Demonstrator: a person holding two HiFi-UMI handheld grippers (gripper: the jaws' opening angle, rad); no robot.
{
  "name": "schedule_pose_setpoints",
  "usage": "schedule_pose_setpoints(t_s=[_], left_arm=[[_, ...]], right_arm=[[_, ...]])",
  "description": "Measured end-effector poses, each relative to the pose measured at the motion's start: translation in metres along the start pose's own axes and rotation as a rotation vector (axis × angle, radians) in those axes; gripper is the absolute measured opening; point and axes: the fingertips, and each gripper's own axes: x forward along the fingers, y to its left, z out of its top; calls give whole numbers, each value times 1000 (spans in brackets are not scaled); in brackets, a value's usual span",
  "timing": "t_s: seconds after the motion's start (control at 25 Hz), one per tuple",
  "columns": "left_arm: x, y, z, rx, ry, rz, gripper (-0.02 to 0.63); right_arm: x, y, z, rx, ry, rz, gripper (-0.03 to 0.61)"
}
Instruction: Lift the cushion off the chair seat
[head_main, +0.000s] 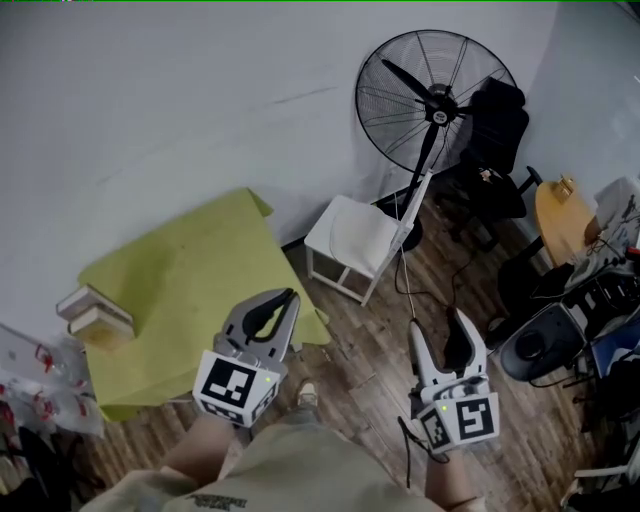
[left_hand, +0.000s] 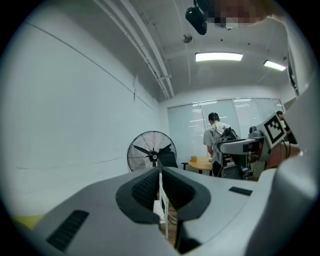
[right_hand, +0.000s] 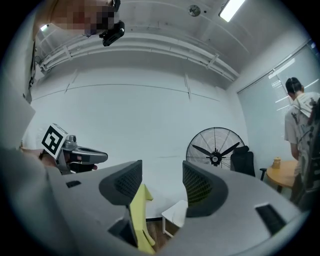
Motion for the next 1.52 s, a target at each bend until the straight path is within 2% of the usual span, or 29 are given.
schedule_pose_setpoints(t_s=[0.48,0.72,0.92,1.16,1.52], left_arm=[[96,97,-24,-29,50,-34,32],[136,131,-38,-81,78,-38,32],[176,140,-50,-114,106,-20,32],[233,149,-84,-118,167,27,32],[329,169,-125,-144,266,69,32]], right_arm=[[142,-22,-43,48,104,-1,262],[190,-39,-71,103,175,-10,269],[226,-66,-97,132,223,-9,275],[282,-99,-151,193,291,45,276],[377,-141,-226,339,399,86,278]])
